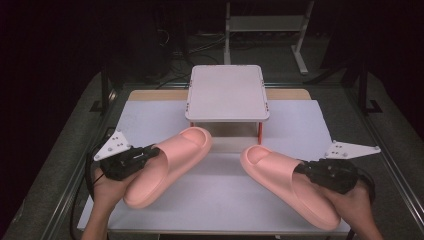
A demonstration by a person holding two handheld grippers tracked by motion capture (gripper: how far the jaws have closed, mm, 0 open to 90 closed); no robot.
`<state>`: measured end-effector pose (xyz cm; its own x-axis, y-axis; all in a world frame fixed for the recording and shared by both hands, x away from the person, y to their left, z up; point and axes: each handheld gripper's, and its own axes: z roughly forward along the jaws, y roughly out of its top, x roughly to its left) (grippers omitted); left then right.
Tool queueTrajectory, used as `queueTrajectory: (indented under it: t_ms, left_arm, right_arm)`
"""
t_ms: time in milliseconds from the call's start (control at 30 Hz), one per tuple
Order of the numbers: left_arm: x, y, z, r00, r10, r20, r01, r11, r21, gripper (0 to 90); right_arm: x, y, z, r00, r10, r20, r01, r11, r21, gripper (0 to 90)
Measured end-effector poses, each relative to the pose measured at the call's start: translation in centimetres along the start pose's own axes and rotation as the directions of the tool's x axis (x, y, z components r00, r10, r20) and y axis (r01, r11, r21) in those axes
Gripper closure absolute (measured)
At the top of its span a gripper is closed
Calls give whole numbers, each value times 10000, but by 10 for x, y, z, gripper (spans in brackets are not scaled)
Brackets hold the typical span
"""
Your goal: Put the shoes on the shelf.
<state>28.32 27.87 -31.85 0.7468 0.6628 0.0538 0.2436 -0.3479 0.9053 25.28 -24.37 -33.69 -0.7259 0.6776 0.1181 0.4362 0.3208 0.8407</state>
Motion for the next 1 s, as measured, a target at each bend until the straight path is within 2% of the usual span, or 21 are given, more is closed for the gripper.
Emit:
queueTrajectory:
  t_ms: [67,200,300,467,733,1000]
  left_arm:
    - [2,4,0,10000,80,-5,-80,10000,-15,842]
    - [10,24,4,9996,262,-65,-263,9996,-34,842]
    - [14,31,6,9996,271,-58,-271,9996,-76,842]
    - [25,48,10,9996,210,-179,-214,9996,-208,842]
    - [39,66,17,9990,240,-378,-244,9996,-109,842]
    - [48,78,29,9989,254,-403,-253,9997,32,842]
  right_arm:
    - [0,4,-1,10000,-66,2,66,10000,-27,831]
    - [-4,19,-1,9997,-169,-179,165,9997,-206,831]
    - [-6,25,-1,9994,-230,-253,223,9994,-282,830]
    - [-10,45,-1,9980,-476,-426,451,9973,-573,829]
    - [-17,70,5,9942,-793,-724,753,9956,-556,829]
    - [-26,86,13,9919,-877,-915,841,9956,-423,828]
